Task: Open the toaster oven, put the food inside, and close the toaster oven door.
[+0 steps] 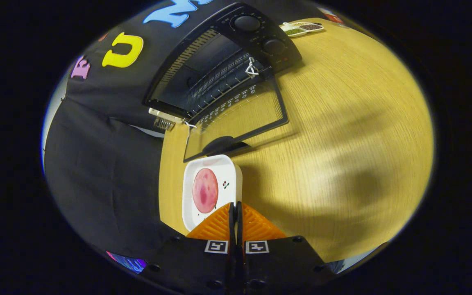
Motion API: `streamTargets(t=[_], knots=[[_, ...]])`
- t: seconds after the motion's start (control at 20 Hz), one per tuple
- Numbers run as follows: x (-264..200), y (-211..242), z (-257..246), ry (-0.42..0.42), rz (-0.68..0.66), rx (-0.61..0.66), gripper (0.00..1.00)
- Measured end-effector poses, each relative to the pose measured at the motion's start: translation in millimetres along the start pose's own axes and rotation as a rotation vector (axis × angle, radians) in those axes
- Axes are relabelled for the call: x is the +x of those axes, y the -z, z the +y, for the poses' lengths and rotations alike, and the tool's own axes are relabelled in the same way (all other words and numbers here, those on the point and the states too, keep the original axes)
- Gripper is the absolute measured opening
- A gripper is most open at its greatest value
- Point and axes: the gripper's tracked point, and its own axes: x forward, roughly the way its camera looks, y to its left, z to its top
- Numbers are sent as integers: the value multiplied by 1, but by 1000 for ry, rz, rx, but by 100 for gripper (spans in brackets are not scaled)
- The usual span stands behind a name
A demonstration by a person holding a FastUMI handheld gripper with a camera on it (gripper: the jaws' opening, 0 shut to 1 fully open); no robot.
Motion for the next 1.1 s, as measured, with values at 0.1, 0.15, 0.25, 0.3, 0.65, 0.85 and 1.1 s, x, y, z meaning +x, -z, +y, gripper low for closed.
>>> streamTargets(t=[0.1,0.15,0.25,0.3,0.65,0.85,1.1], knots=[[1,-14,12,-26,-59,36,2],[2,-21,17,-37,-90,52,2],[3,-37,24,-51,-147,87,2],[5,-46,25,-55,-169,107,2],[13,-98,28,-53,-357,278,1],[24,-122,33,-70,-458,382,2],[43,-139,42,-107,-523,526,2]])
